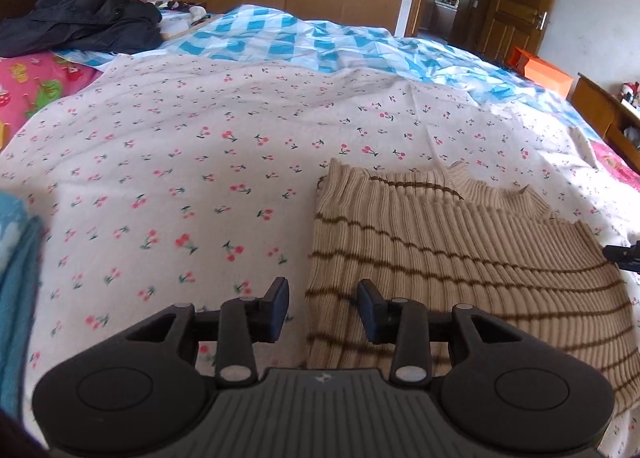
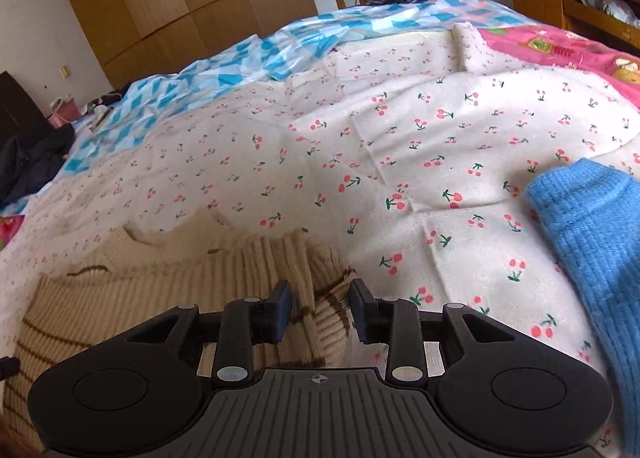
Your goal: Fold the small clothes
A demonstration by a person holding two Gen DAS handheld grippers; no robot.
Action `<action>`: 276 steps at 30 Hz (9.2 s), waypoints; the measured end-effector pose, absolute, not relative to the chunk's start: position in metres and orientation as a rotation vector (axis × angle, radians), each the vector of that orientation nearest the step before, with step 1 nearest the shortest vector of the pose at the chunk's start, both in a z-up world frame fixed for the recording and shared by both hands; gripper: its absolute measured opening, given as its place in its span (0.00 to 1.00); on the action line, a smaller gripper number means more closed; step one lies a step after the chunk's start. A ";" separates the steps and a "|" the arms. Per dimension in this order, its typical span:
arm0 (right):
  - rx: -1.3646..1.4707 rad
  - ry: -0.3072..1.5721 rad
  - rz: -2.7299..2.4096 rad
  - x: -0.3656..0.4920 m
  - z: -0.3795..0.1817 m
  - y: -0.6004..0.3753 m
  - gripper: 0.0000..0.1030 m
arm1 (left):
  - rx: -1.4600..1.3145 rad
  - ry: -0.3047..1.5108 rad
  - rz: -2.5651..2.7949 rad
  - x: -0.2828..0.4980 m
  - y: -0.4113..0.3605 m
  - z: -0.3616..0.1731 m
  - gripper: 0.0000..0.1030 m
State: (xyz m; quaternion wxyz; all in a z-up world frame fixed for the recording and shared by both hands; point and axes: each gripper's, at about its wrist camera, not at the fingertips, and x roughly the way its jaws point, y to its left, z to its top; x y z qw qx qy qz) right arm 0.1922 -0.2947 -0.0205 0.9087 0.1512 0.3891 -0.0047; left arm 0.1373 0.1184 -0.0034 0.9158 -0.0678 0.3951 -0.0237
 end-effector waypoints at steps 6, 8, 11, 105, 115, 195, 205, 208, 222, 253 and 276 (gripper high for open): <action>0.295 0.804 0.030 0.195 -0.021 -0.299 0.24 | -0.135 0.797 -0.054 0.157 0.112 -0.008 0.43; 0.254 0.795 0.046 0.191 -0.019 -0.296 0.24 | -0.129 0.795 -0.059 0.161 0.110 -0.008 0.43; 0.206 0.818 0.047 0.199 -0.024 -0.289 0.27 | -0.132 0.802 -0.060 0.171 0.108 -0.011 0.44; 0.218 0.779 -0.040 0.175 -0.031 -0.286 0.17 | -0.027 0.751 0.055 0.130 0.114 -0.011 0.38; 0.079 0.748 0.140 0.172 0.035 -0.207 0.27 | -0.269 0.725 0.139 0.084 0.144 -0.004 0.39; 1.029 0.866 0.282 0.193 -0.066 -0.359 0.20 | 0.069 0.763 -0.543 0.085 -0.134 0.005 0.21; 0.914 0.808 0.313 0.189 -0.044 -0.365 0.44 | 0.208 0.751 -0.514 0.071 -0.157 -0.003 0.21; 0.893 0.853 0.341 0.189 -0.046 -0.359 0.47 | 0.240 0.739 -0.507 0.066 -0.165 -0.005 0.21; 0.865 0.726 0.334 0.160 -0.018 -0.364 0.47 | 0.256 0.731 -0.551 0.059 -0.164 -0.005 0.21; 0.866 0.835 0.240 0.158 -0.049 -0.378 0.16 | 0.309 0.718 -0.636 0.055 -0.177 -0.013 0.21; 0.596 0.622 0.296 0.057 0.007 -0.327 0.21 | 0.166 0.718 -0.654 0.040 -0.125 0.022 0.21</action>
